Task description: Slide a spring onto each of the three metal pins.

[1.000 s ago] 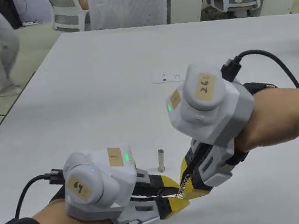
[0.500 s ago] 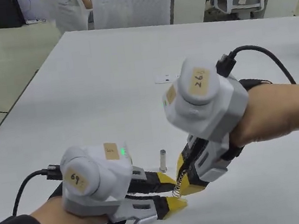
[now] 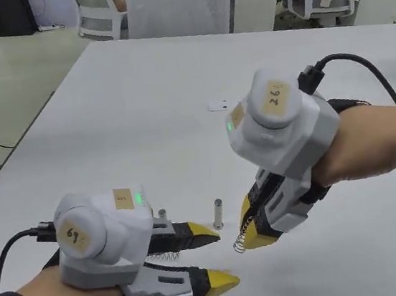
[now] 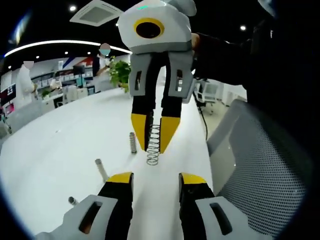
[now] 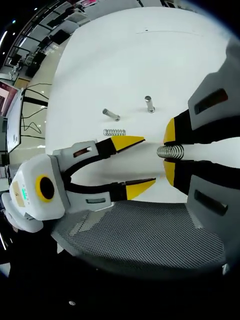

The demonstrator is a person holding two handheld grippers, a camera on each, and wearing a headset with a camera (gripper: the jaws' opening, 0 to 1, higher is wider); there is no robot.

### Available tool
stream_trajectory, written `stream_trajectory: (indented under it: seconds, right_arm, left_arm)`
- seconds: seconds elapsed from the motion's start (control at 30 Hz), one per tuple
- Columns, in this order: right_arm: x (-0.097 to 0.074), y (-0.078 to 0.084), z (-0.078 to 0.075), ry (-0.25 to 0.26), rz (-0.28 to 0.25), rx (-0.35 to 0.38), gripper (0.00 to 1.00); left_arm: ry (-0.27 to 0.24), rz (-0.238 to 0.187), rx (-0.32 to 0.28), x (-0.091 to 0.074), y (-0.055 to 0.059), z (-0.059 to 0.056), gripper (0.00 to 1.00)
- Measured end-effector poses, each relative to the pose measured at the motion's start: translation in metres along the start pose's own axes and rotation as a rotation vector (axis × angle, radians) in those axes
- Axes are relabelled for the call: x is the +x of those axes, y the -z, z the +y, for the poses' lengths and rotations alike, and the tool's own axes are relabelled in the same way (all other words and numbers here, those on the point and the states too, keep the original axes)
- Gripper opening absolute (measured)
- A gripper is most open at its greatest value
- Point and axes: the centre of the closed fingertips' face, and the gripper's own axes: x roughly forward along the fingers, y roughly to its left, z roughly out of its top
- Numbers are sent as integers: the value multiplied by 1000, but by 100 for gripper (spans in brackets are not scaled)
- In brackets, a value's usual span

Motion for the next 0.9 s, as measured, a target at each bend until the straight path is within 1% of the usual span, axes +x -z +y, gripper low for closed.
stream_trajectory:
  seconds: [0.07,0.3,0.33,0.4,0.57,0.67,0.83,0.9]
  right_arm:
    - [0,0,-1,0,2,1,8]
    - [1,-1,-5,1,7,-1,8]
    - [1,-1,-6,2,7,-3,8]
    - [2,-2,-8,2,9,-5,8]
    - [1,-2,-13,12,13,-6,8]
    - [0,-3,-17,20,15,-8,8]
    - [0,-2,-25,39,28,-17,8]
    - [-1,-3,-27,39,26,-14,8]
  left_arm:
    - [-17,2,-10,-5,3,3,33]
    - [-63,-15,-54,-21,8,10,42]
    - [-76,-20,-60,-24,9,11,43]
    - [-84,-29,-71,-28,10,12,43]
    - [-127,-57,-99,-38,13,18,49]
    - [-141,-66,-110,-44,15,20,52]
    - [-179,-77,-127,-55,20,25,55]
    - [-199,-78,-129,-60,22,26,57]
